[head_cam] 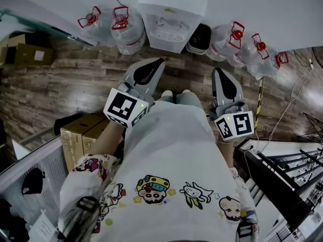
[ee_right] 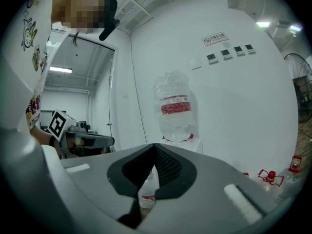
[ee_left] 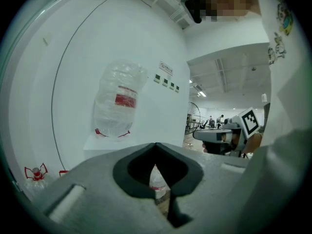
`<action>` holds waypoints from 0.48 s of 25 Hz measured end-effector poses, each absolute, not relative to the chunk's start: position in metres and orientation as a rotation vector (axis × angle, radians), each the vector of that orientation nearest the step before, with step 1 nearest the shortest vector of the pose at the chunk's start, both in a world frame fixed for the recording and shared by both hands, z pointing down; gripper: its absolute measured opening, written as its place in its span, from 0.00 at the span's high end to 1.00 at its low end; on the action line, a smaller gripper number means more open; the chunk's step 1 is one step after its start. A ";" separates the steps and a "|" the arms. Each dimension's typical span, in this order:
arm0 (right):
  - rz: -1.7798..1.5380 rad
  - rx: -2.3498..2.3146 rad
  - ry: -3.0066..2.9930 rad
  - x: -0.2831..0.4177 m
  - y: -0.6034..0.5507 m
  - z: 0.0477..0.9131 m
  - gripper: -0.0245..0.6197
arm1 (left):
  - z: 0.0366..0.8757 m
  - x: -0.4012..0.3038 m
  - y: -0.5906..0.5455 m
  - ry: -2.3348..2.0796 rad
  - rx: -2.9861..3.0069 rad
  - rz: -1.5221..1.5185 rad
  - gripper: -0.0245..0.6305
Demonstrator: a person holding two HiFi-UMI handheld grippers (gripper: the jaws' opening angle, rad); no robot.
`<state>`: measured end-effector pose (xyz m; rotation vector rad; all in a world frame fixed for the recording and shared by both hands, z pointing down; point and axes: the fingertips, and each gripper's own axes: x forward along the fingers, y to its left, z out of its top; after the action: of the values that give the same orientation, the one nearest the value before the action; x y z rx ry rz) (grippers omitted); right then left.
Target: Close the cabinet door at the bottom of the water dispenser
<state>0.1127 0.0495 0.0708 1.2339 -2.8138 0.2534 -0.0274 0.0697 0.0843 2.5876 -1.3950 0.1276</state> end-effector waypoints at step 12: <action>0.295 1.225 -2.805 0.108 0.053 0.079 0.95 | 0.086 -0.032 0.070 -1.390 2.579 0.112 0.96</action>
<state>0.1084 0.0525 0.0787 1.2254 -2.8050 0.2948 -0.0324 0.0700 0.0858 2.5791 -1.3899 0.1119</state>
